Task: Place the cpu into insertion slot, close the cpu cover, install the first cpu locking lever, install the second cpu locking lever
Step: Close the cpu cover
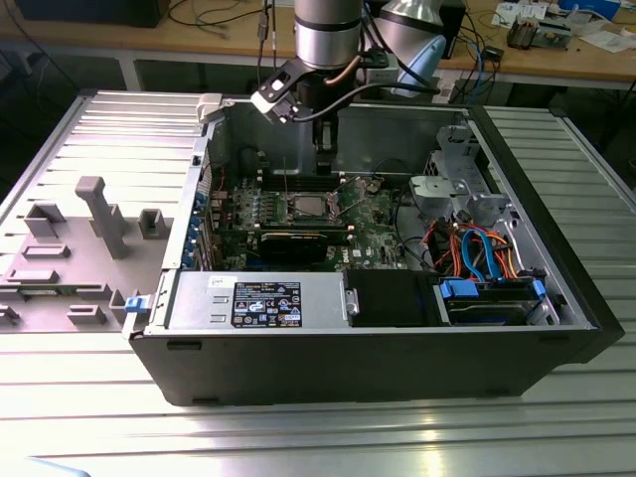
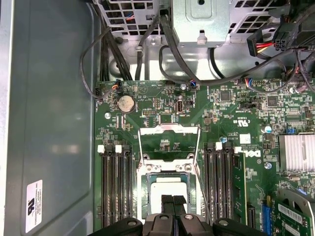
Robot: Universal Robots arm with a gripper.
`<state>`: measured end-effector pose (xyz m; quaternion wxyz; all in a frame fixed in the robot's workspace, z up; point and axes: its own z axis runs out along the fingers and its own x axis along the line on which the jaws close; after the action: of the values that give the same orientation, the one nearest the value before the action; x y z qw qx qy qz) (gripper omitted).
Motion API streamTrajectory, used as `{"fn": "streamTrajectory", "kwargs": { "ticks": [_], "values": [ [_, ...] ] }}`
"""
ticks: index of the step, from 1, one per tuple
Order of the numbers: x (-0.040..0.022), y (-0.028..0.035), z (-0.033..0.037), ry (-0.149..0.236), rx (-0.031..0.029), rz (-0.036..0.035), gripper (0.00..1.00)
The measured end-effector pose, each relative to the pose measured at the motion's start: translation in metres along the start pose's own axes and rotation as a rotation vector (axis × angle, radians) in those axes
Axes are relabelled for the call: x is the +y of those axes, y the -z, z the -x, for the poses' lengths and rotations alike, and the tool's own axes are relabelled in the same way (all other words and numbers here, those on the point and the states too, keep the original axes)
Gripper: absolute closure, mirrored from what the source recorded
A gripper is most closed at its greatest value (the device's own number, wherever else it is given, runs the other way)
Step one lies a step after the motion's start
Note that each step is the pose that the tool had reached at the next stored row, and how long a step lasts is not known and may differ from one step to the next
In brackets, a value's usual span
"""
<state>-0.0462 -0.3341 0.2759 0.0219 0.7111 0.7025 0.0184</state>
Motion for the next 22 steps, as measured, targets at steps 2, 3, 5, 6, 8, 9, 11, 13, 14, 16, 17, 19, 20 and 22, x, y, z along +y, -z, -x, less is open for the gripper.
{"fn": "streamTrajectory", "kwargs": {
  "ticks": [2,3,5,6,8,9,11,13,14,16,17,19,20,22],
  "values": [
    [0.0008,0.0,0.0,0.0,-0.0001,0.0,0.89],
    [0.0014,-0.0001,0.0,0.0,-0.0001,0.0,0.89],
    [0.0023,-0.0001,0.0,0.0,-0.0001,0.0001,0.89],
    [0.0026,-0.0001,0.0,0.0,-0.0001,0.0,0.89],
    [0.0031,-0.0002,0.0,0.0,0.0,0.0,0.89],
    [0.0033,-0.0002,0.0,0.0,-0.0001,0.0,0.89],
    [0.0039,-0.0002,-0.0001,0.0,0.0,0.0,0.89],
    [0.0046,-0.0003,-0.0001,0.0,0.0,0.0,0.89],
    [0.0048,-0.0003,-0.0001,0.0,0.0,0.0,0.89],
    [0.0053,-0.0003,-0.0001,0.0,0.0,0.0,0.89],
    [0.0056,-0.0003,-0.0001,0.0,-0.0001,0.0,0.89],
    [0.0067,-0.0004,-0.0001,0.0,-0.0001,0.0,0.89],
    [0.0071,-0.0004,-0.0001,0.0,0.0,0.0001,0.89],
    [0.0083,-0.0005,-0.0001,0.0,0.0,0.0001,0.89]
  ]
}}
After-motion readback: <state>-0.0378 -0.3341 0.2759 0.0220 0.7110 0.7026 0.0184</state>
